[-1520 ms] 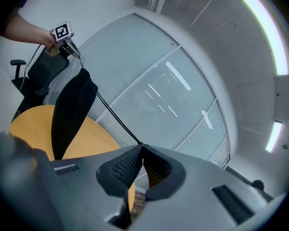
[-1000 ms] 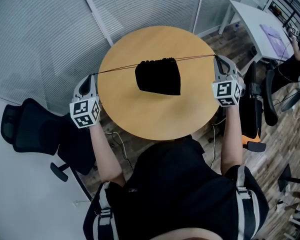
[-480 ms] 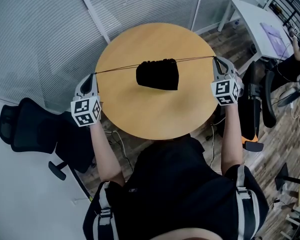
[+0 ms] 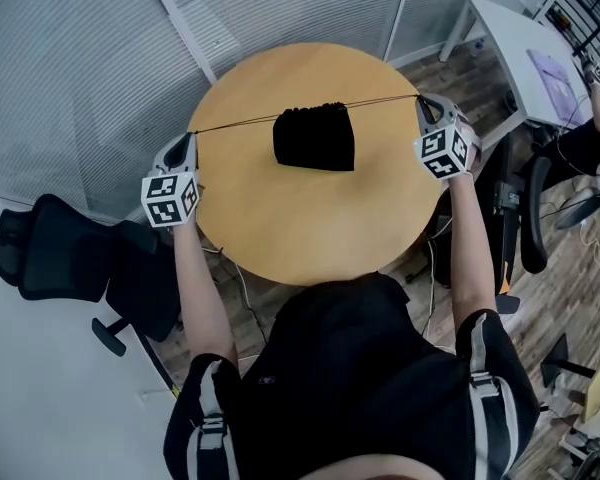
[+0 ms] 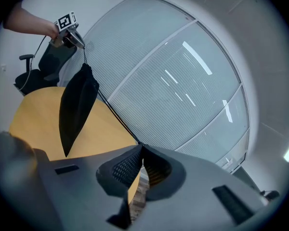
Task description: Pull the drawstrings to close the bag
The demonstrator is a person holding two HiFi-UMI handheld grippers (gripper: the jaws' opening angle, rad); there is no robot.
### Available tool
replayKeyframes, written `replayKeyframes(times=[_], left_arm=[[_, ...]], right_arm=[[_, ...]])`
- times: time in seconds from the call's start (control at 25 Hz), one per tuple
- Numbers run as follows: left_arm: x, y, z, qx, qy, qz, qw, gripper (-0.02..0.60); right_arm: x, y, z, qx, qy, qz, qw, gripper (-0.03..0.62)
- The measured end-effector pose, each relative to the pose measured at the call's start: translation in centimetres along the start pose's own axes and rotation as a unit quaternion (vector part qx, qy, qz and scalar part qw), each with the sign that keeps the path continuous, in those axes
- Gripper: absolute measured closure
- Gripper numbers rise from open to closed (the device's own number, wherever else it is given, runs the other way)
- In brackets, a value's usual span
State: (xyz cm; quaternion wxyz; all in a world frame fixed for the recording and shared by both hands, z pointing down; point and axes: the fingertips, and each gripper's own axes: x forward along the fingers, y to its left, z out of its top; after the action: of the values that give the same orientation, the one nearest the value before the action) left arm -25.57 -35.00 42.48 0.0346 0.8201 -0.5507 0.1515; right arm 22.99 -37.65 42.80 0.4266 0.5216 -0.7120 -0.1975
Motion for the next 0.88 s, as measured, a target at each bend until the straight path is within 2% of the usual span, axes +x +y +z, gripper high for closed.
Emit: replayKeyframes(times=[0.12,0.24,0.44,0.6,0.68,0.76,0.88], left_arm=[[0.3,-0.8,-0.1,-0.007,-0.005,-0.002,1.0,0.566],[-0.3,-2.3,-2.6,-0.017,0.008,-0.007,0.9998,0.566],[-1.9,-5.5,-12.6,-0.054,0.082,-0.027,0.9948,0.566],[-3.8,-8.4,-19.5,-0.066,0.132,-0.047,0.988,0.566],[-4.6,-10.0,-22.4,-0.04,0.15,-0.07,0.9854,0.566],[-5.2,-11.6,-25.2,0.012,0.174,-0.097,0.9799,0.566],[-6.0,-14.1,-29.6,0.073,0.215,-0.138,0.9639,0.566]], right_arm=[[0.4,-1.0,-0.1,0.008,-0.007,-0.002,1.0,0.531],[-0.3,0.2,-1.8,0.03,-0.004,0.008,1.0,0.531],[-1.5,8.0,-7.6,0.058,0.05,0.069,0.995,0.531],[-3.5,14.9,-12.9,0.073,0.105,0.117,0.985,0.531],[-4.6,18.0,-15.4,0.073,0.13,0.137,0.979,0.531],[-5.3,21.0,-18.0,0.07,0.156,0.154,0.973,0.53],[-6.5,25.8,-21.8,0.07,0.192,0.181,0.962,0.53]])
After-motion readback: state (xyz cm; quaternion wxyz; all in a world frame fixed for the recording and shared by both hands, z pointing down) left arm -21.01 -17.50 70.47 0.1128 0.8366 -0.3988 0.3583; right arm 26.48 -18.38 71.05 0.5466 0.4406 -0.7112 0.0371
